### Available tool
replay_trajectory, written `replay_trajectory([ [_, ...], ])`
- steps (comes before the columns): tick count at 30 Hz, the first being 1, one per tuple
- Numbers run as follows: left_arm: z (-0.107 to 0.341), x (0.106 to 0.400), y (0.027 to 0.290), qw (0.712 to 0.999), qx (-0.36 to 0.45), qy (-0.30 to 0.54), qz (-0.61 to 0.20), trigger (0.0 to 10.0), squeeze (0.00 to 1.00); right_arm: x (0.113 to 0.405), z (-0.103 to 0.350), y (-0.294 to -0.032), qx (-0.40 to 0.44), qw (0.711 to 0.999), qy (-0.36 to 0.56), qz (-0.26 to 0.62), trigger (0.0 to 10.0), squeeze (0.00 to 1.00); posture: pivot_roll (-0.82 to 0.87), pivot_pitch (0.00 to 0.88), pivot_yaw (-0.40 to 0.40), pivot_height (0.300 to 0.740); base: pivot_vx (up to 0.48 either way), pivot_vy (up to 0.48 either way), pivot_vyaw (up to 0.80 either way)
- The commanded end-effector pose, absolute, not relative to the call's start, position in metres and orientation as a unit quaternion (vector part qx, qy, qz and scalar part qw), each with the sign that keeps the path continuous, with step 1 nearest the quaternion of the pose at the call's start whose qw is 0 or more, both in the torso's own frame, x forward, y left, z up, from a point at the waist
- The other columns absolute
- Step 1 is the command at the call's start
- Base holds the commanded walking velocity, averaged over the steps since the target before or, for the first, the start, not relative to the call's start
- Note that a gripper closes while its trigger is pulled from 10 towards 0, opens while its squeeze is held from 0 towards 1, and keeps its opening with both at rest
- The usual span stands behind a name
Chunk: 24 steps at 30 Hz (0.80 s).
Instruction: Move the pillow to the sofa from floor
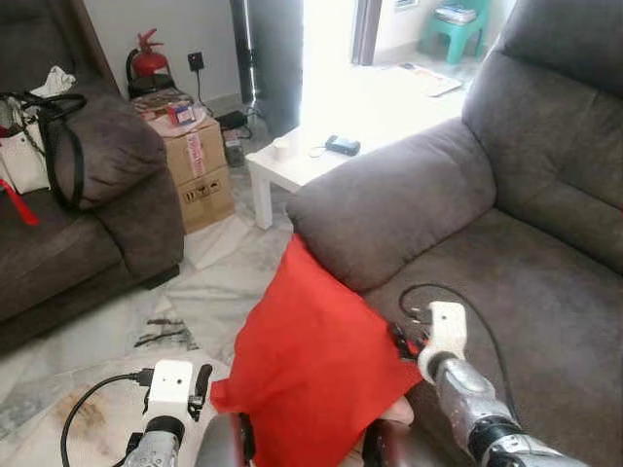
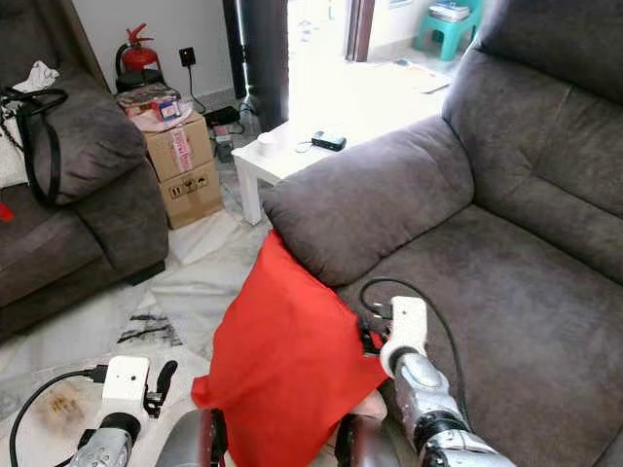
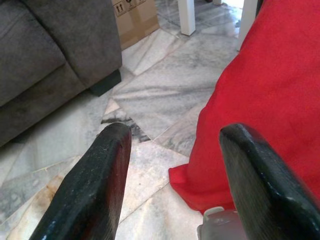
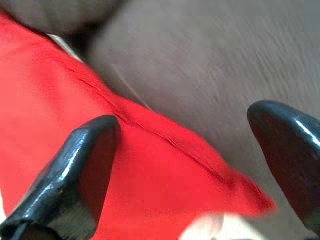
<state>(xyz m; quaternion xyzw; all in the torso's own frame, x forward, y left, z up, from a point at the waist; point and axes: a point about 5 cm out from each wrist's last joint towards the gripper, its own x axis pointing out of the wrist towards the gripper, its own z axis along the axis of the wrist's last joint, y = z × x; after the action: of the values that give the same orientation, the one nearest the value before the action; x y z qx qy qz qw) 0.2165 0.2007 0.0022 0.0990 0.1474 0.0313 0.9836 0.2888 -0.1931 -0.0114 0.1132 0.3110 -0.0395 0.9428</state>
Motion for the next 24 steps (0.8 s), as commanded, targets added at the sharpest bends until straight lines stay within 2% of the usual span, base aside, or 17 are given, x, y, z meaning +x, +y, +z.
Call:
replay_trajectory([
  [1,0.002,0.216,0.2,0.982,0.106,0.152,0.025,10.0,0.0,0.285,-0.015,-0.197,0.133,0.935,0.322,-0.058,10.0,1.0,0.08,0.05,-0.034,0.6,0.0,0.0,0.0],
  [6,0.005,0.219,0.197,0.983,0.11,0.144,0.019,10.0,0.0,0.295,-0.002,-0.193,0.067,0.961,0.269,0.016,10.0,1.0,0.08,0.052,-0.033,0.6,0.0,0.0,0.0],
  [10,0.004,0.219,0.197,0.983,0.11,0.143,0.017,10.0,0.0,0.296,0.002,-0.196,0.042,0.964,0.257,0.053,10.0,1.0,0.08,0.055,-0.032,0.6,0.0,0.0,0.0],
  [14,0.005,0.218,0.196,0.984,0.108,0.142,0.017,10.0,0.0,0.299,0.011,-0.203,-0.051,0.963,0.236,0.121,10.0,1.0,0.08,0.058,-0.033,0.6,0.0,0.0,0.0],
  [15,0.005,0.218,0.196,0.984,0.108,0.142,0.016,10.0,0.0,0.298,0.011,-0.203,-0.101,0.955,0.236,0.147,10.0,1.0,0.08,0.059,-0.031,0.6,0.0,0.0,0.0],
  [16,0.005,0.218,0.196,0.984,0.108,0.142,0.016,10.0,0.0,0.298,0.011,-0.203,-0.101,0.955,0.236,0.147,10.0,1.0,0.08,0.059,-0.031,0.6,0.0,0.0,0.0],
  [17,0.004,0.218,0.196,0.984,0.108,0.143,0.014,10.0,0.0,0.295,0.01,-0.202,-0.155,0.939,0.241,0.191,10.0,0.53,0.07,0.061,-0.03,0.6,0.0,0.0,0.0],
  [18,0.004,0.219,0.196,0.984,0.109,0.143,0.012,10.0,0.0,0.295,0.011,-0.204,-0.168,0.935,0.242,0.199,10.0,0.0,0.07,0.061,-0.03,0.6,0.0,0.0,0.0],
  [22,0.005,0.219,0.195,0.984,0.11,0.142,0.007,10.0,0.0,0.297,0.014,-0.212,-0.199,0.929,0.245,0.196,10.0,0.0,0.08,0.062,-0.029,0.6,0.0,0.0,0.0],
  [24,0.005,0.22,0.193,0.984,0.109,0.14,0.003,10.0,0.0,0.292,0.009,-0.211,-0.285,0.89,0.263,0.24,10.0,0.0,0.08,0.062,-0.028,0.6,0.0,0.0,0.0],
])
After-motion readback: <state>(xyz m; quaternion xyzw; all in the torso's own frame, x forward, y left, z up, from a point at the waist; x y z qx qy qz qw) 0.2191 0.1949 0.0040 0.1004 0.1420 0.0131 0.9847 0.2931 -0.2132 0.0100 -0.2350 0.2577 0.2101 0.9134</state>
